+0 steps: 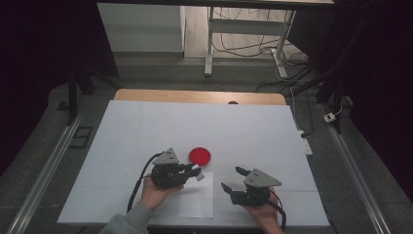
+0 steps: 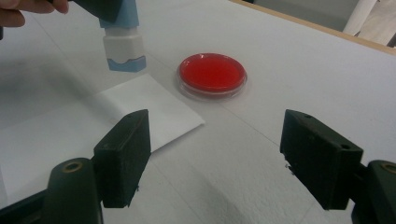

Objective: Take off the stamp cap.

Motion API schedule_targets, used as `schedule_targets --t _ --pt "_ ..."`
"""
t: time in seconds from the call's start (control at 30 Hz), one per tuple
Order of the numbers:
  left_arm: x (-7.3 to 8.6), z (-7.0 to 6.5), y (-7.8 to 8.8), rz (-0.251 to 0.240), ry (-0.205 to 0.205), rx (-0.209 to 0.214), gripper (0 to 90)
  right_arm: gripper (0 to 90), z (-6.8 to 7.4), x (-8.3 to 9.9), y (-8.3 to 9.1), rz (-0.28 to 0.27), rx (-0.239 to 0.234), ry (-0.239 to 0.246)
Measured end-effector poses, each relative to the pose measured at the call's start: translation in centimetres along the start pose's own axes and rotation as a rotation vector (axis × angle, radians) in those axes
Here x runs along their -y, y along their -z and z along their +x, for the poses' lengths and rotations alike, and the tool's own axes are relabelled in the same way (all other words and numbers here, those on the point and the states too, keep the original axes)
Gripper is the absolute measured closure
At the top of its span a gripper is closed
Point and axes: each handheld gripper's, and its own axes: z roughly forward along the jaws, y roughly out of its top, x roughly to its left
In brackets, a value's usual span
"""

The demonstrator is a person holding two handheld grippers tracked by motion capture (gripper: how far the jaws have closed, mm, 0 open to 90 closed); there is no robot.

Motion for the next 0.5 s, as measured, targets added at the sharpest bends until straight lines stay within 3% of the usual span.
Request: schedule_targets --t 0.5 --pt "-0.3 -0.3 -0.4 -0.009 0.0 0.009 75.5 25.1 1.5 -0.3 -1.7 0.026 -0.027 0.03"
